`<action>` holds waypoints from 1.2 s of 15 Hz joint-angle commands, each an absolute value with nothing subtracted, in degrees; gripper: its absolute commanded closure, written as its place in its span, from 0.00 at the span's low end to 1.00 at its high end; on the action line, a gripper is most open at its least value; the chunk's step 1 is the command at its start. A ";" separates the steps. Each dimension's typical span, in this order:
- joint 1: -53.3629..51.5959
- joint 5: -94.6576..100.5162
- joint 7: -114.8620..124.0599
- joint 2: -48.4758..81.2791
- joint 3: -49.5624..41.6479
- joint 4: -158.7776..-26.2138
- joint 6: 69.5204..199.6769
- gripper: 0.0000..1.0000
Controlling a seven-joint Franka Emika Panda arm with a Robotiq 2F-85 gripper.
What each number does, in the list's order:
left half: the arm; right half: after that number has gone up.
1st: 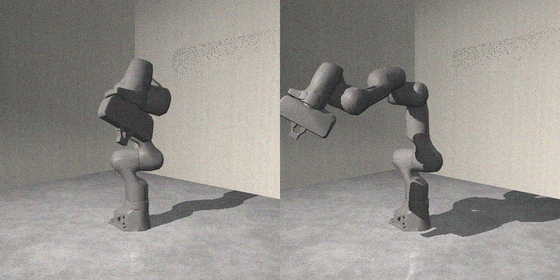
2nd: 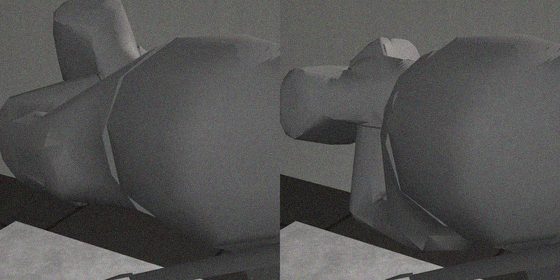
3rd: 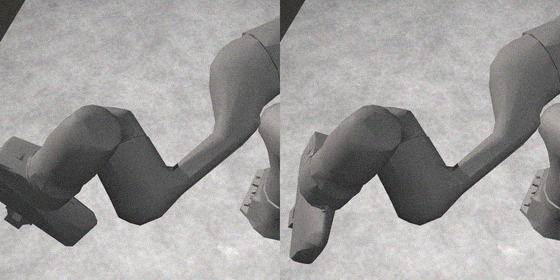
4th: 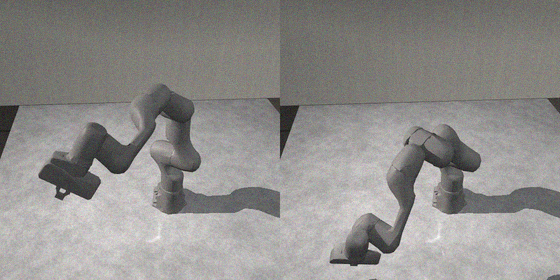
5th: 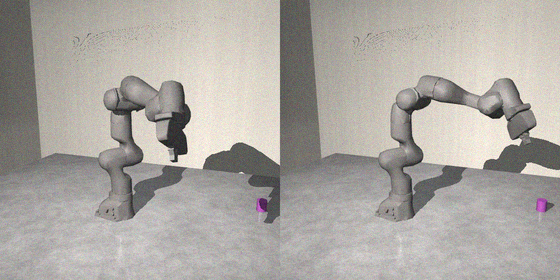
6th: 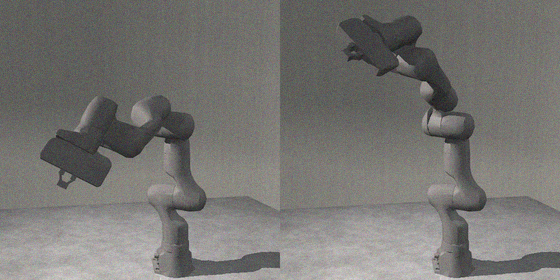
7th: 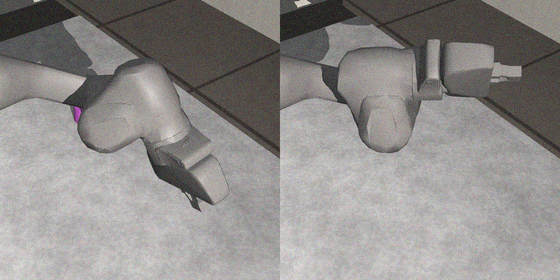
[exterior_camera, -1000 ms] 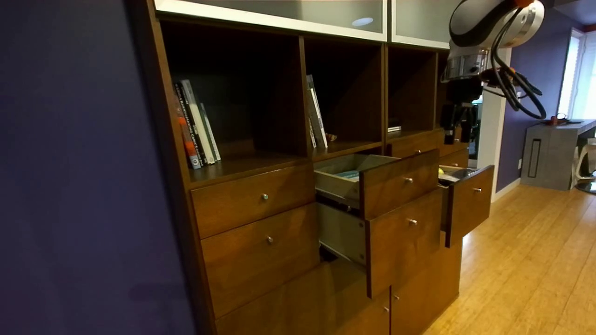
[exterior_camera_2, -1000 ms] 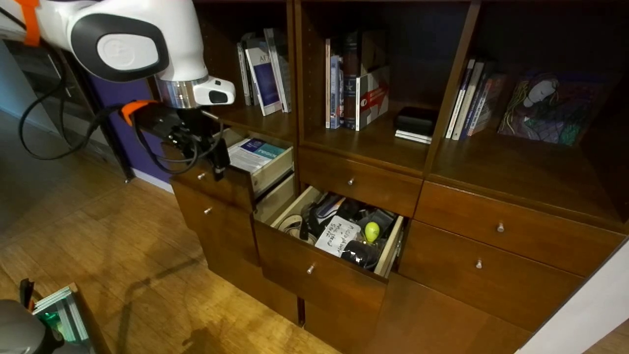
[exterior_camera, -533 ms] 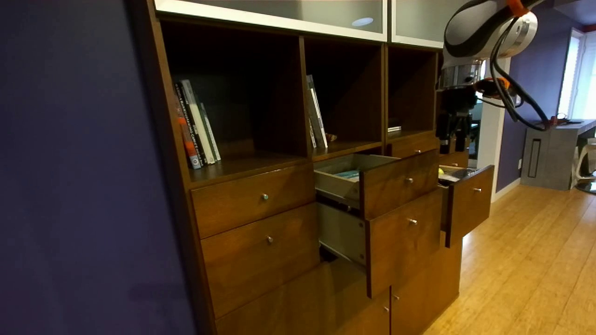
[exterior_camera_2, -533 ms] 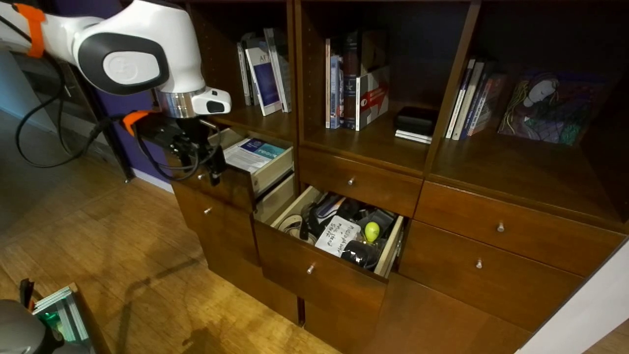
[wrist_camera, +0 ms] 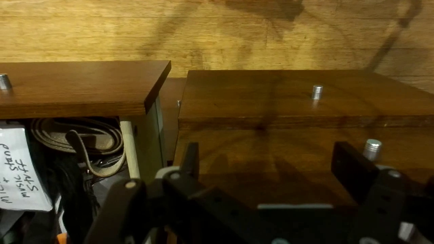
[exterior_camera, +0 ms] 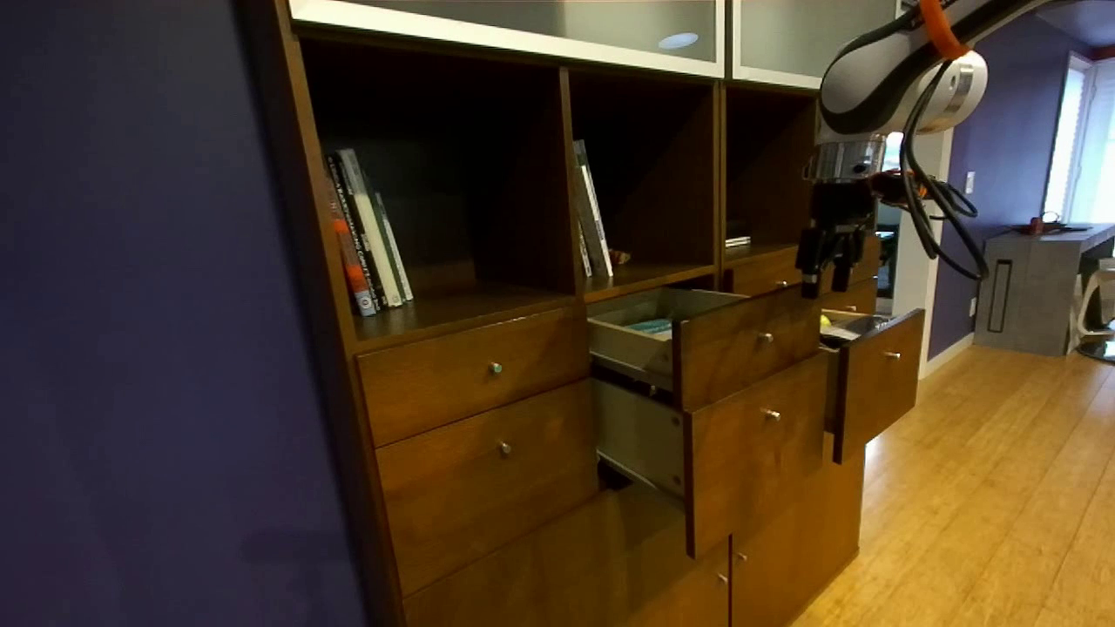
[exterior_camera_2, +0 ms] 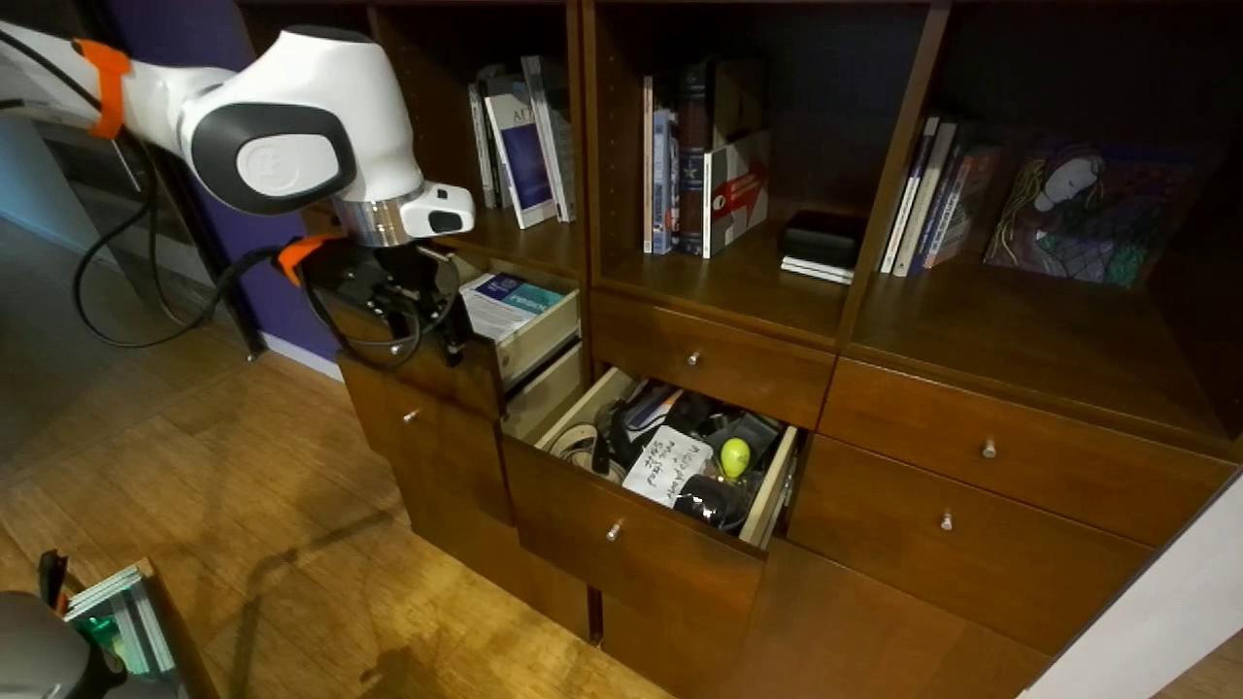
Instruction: Close the middle drawers
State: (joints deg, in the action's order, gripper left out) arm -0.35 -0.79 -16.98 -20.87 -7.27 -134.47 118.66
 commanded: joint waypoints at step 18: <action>-0.71 -6.17 -16.01 -10.01 -5.90 -129.31 134.22 0.00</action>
State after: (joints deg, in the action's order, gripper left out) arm -0.46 -4.55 -16.11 -13.69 -6.56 -132.16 131.96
